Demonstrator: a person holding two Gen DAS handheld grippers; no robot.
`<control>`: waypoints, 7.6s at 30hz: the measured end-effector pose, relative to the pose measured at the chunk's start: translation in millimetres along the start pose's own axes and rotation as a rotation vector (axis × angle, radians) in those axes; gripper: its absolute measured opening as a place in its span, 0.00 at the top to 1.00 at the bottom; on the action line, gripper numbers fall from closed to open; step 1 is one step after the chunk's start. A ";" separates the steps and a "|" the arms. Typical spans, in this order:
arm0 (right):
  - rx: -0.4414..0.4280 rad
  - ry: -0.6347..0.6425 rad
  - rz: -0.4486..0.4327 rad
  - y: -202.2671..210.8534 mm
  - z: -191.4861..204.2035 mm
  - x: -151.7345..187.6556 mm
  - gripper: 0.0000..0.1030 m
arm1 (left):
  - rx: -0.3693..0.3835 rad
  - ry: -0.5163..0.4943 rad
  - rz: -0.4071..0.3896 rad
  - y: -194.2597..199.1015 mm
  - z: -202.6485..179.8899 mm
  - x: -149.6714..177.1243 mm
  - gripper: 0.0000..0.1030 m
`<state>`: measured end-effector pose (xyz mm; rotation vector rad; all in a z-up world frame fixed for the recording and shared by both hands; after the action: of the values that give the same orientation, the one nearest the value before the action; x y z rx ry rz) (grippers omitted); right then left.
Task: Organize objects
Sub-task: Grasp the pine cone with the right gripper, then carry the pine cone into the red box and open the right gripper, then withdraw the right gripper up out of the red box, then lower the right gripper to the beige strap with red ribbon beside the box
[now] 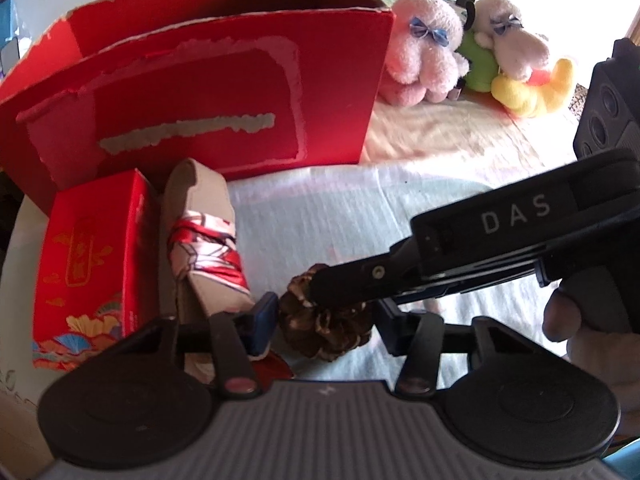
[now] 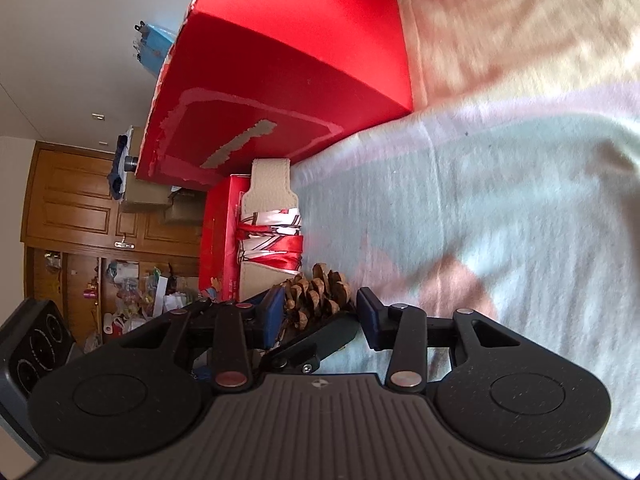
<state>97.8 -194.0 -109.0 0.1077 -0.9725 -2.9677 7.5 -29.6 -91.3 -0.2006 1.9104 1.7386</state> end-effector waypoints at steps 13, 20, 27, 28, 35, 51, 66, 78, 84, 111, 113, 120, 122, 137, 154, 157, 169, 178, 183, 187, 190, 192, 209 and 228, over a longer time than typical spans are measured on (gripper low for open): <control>0.002 0.125 -0.268 83.9 56.3 -6.2 0.59 | 0.082 -0.104 -0.233 62.5 -23.8 -55.5 0.49; 0.040 0.281 -0.414 107.4 114.3 -30.4 0.59 | 0.129 -0.134 -0.388 99.7 -8.8 -103.2 0.49; 0.182 0.393 -0.407 74.8 149.0 -76.3 0.60 | 0.207 -0.084 -0.387 84.1 39.4 -137.2 0.49; 0.208 0.407 -0.395 67.2 151.9 -82.7 0.60 | 0.222 -0.074 -0.375 78.2 47.3 -139.3 0.49; 0.374 0.436 -0.284 17.3 161.5 -108.5 0.60 | 0.305 -0.025 -0.263 32.7 88.9 -146.6 0.48; 0.725 0.453 -0.219 -34.0 160.7 -115.7 0.63 | 0.402 -0.075 -0.087 -14.9 108.5 -144.5 0.46; 0.749 0.424 -0.272 -39.3 158.6 -114.5 0.61 | 0.352 -0.105 -0.071 -20.1 115.6 -148.1 0.40; 0.638 0.363 -0.387 -20.5 152.2 -107.5 0.63 | 0.284 -0.064 -0.074 -14.5 128.5 -150.2 0.40; 0.526 0.347 -0.475 -2.8 150.8 -98.1 0.65 | 0.206 -0.030 -0.090 0.5 134.2 -147.1 0.37; 0.322 0.464 -0.559 31.8 143.2 -34.8 0.66 | -0.241 0.094 -0.130 74.6 87.2 -105.2 0.20; 0.301 0.465 -0.551 35.2 141.9 -31.0 0.65 | -0.265 0.100 -0.129 77.8 84.1 -101.6 0.19; 0.259 0.459 -0.515 40.9 135.4 -19.8 0.65 | -0.310 0.119 -0.127 83.6 73.9 -92.8 0.19; 0.247 0.441 -0.497 40.5 131.3 -18.8 0.65 | -0.319 0.123 -0.124 84.1 71.7 -90.3 0.19; 0.222 0.358 -0.353 14.7 112.0 -1.2 0.64 | -0.352 0.186 -0.036 73.3 72.4 -56.8 0.19; 0.274 0.205 -0.318 -27.6 116.3 -7.1 0.62 | -0.249 0.104 -0.003 52.9 118.7 -45.0 0.17; 0.297 0.188 -0.327 -34.0 114.7 -6.0 0.62 | -0.205 0.085 -0.009 50.3 130.8 -39.7 0.18; 0.348 0.128 -0.305 -53.4 114.5 -3.4 0.59 | 0.043 0.012 -0.068 59.9 154.2 -13.3 0.18; 0.410 0.148 -0.257 -72.9 122.2 -8.4 0.58 | 0.084 0.014 -0.033 46.6 152.0 -9.8 0.18; 0.413 0.157 -0.243 -77.3 121.9 -13.4 0.58 | 0.055 0.025 -0.021 41.2 149.6 -11.1 0.15; 0.409 0.166 -0.253 -75.5 125.1 -17.9 0.58 | 0.016 0.046 -0.003 38.0 148.5 -15.1 0.12; 0.406 0.173 -0.234 -79.0 123.7 -18.3 0.58 | -0.013 0.046 0.003 36.2 148.2 -16.9 0.11; 0.410 0.170 -0.217 -80.2 120.7 -17.7 0.57 | -0.009 0.057 0.012 33.7 148.1 -19.2 0.11; 0.392 0.095 -0.248 -63.3 95.5 -13.0 0.57 | -0.039 0.005 0.041 29.4 127.7 -25.1 0.09; 0.400 -0.022 -0.340 -32.3 71.0 -3.4 0.56 | 0.061 -0.116 0.053 19.4 88.0 -36.7 0.09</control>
<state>96.3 -125.9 -70.8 0.2703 -1.6958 -3.0118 55.0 48.7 -58.2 -0.0255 1.8972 1.6850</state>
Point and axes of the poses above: each gripper's, at about its wrist camera, not at the fingertips, and y roughly against the way its jaws point, z to its left, x to its underside, the point moved 1 cm from there along -y, roughly the way its jaws point, and after that the axes turned 5 degrees about -y, right-handed, at the moved point
